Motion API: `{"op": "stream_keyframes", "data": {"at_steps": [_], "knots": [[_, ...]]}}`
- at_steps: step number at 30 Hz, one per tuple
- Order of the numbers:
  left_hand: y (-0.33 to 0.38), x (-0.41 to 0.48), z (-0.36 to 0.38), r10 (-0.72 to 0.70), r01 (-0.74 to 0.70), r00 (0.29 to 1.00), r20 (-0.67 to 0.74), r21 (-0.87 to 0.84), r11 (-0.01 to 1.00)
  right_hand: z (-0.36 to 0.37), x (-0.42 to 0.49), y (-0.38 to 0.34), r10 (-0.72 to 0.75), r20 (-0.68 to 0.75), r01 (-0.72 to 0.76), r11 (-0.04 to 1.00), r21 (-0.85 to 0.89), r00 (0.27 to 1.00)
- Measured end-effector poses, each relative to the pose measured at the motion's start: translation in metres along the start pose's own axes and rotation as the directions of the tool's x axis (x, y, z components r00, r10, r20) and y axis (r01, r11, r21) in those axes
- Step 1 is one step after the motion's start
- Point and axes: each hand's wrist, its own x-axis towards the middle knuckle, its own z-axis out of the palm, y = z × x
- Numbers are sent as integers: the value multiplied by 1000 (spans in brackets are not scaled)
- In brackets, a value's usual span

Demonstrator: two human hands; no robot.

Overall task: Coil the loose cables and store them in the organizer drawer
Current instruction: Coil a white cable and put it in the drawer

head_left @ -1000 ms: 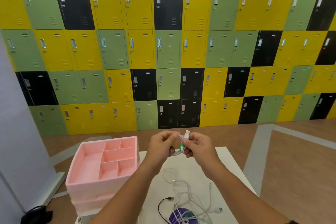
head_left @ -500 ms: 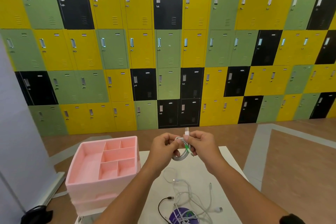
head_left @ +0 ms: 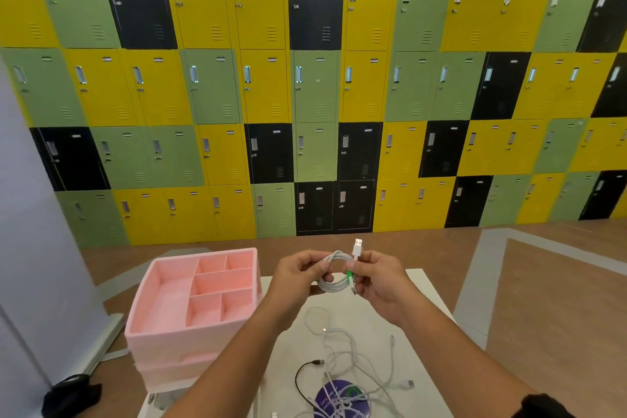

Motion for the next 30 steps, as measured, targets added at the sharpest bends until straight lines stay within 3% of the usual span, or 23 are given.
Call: {"op": "stream_keyframes", "data": {"at_steps": [5, 10, 15, 22, 24, 30], "knots": [[-1, -17, -21, -2, -5, 998, 67, 109, 994, 7, -3, -1, 121, 44, -120, 992, -31, 992], [-3, -32, -48, -26, 28, 1000, -12, 278, 960, 28, -10, -1, -3, 91, 22, 978, -207, 996], [5, -52, -83, -84, 91, 995, -53, 151, 984, 62, -20, 7, -69, 264, 123, 974, -193, 962], [-2, -92, -132, -270, 259, 962, -42, -181, 949, 102, -28, 37, 19, 363, 40, 987, -155, 932], [-15, -105, -147, -321, 301, 944, -70, -209, 930, 113, -31, 56, 56, 386, -10, 993, -120, 921], [-74, -141, -179, -457, 426, 879, -137, -205, 881, 132, -43, 138, 144, 384, 20, 920, -392, 912]]}}
